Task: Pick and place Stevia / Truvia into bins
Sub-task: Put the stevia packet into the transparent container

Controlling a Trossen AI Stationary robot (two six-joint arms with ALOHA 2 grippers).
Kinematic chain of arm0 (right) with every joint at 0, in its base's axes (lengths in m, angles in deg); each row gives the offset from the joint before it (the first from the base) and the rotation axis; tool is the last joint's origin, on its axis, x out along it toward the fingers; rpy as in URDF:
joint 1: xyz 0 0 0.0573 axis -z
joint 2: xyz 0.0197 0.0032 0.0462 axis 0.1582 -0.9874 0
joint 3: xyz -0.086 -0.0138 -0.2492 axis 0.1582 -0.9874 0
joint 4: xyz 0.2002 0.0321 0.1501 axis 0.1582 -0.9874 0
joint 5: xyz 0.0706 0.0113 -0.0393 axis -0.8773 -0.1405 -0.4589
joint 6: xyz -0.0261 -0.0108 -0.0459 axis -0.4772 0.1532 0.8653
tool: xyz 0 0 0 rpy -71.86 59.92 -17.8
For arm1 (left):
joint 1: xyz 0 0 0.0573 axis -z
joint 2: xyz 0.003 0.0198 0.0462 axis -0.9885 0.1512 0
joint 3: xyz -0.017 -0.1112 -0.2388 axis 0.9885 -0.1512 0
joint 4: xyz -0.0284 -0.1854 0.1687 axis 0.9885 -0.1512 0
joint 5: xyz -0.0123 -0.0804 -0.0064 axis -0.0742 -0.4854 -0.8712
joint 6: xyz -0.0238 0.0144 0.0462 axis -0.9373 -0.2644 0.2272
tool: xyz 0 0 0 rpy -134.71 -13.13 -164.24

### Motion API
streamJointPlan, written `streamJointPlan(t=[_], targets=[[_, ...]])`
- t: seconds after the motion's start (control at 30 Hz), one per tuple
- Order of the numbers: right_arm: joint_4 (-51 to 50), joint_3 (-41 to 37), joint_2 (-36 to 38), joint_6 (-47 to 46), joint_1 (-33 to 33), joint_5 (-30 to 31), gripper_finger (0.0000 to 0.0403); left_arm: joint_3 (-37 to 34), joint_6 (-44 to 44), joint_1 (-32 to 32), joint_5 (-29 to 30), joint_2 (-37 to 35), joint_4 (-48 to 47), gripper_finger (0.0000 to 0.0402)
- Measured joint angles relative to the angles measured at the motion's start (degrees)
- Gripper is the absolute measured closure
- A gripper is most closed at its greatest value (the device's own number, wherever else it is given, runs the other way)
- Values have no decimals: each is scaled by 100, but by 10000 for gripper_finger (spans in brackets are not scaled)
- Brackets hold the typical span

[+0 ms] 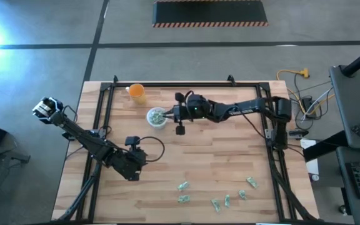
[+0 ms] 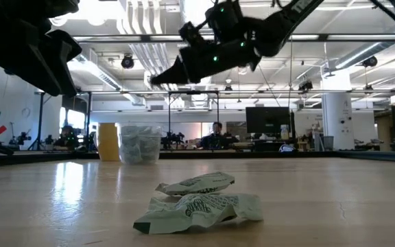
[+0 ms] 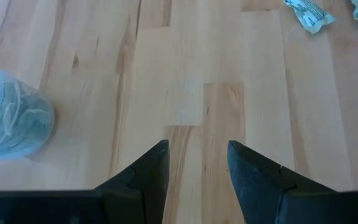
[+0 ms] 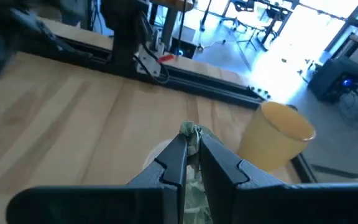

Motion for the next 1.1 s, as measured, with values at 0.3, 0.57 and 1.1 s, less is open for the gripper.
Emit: streamJointPlan(t=[0.3, 0.57, 1.1], targets=[[-176, 646, -828, -214, 142, -7, 369, 0, 0, 0, 0, 0, 7, 256], [-1184, 1351, -1112, -1222, 393, 7, 369, -2, 6, 0, 2, 0, 4, 256], [-1686, 1602, -1265, -949, 379, -2, 316, -2, 67, 0, 4, 0, 38, 256]])
